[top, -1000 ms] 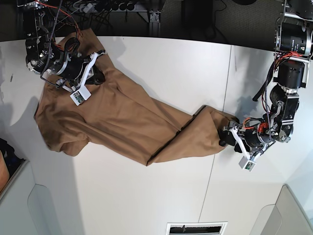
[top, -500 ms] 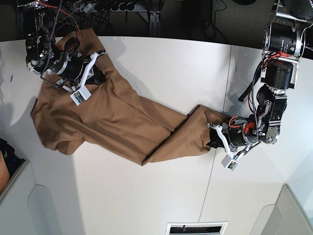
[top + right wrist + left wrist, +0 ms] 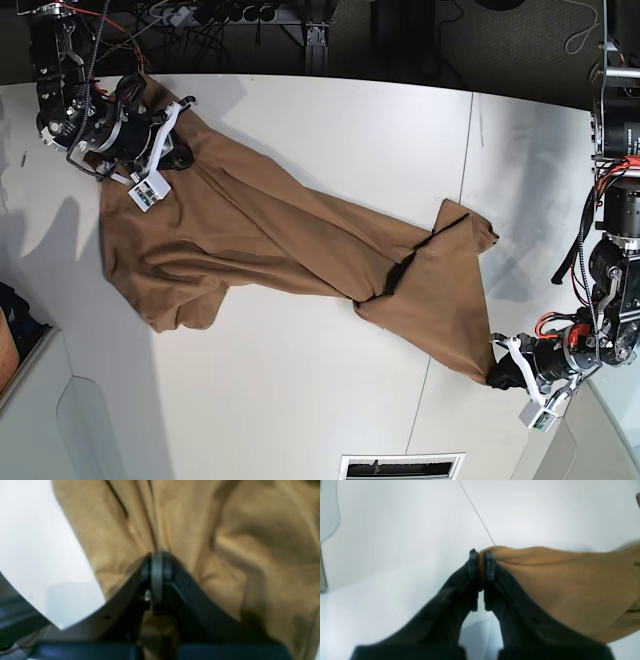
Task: Layout the t-shirt on the table in an organized manner, then fold the t-shirt properly
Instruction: 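Pull the shirt corners apart, left gripper sweeping its corner outward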
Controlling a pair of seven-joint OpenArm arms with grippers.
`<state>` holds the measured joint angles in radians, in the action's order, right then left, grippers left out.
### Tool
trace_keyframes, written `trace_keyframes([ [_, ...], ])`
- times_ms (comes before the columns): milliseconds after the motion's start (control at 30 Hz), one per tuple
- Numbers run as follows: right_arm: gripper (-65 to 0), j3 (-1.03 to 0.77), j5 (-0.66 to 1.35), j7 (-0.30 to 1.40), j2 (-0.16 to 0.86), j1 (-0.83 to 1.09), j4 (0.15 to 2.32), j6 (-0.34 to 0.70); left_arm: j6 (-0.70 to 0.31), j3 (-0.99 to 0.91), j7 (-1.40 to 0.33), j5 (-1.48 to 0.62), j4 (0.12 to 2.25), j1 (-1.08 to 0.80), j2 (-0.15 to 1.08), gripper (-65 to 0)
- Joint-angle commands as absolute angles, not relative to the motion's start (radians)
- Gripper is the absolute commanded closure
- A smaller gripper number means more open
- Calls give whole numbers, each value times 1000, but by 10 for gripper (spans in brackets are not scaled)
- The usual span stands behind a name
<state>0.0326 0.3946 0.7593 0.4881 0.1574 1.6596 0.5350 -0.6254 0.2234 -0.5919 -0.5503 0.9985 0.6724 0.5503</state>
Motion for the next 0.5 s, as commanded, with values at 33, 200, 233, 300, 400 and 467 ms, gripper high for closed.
trace_keyframes([
  [33, 0, 12, 344, 808, 521, 161, 1662, 520, -626, 215, -561, -559, 1014, 744, 579, 0],
  [200, 0, -33, 345, 808, 524, 161, 1662, 520, -626, 215, -552, -524, 1014, 804, 584, 0],
  [233, 0, -40, 348, 809, 524, 161, 1662, 520, -626, 215, -550, -513, 1014, 811, 584, 0],
  [300, 0, -48, 359, 808, 524, 161, 1662, 520, -626, 215, -548, -503, 1014, 817, 584, 0],
  [400, 0, -48, 385, 808, 523, 161, 1662, 520, -626, 216, -539, -503, 1014, 814, 581, 0],
  [467, 0, -48, 402, 808, 523, 161, 1662, 520, -662, 216, -533, -505, 1013, 812, 574, 0],
])
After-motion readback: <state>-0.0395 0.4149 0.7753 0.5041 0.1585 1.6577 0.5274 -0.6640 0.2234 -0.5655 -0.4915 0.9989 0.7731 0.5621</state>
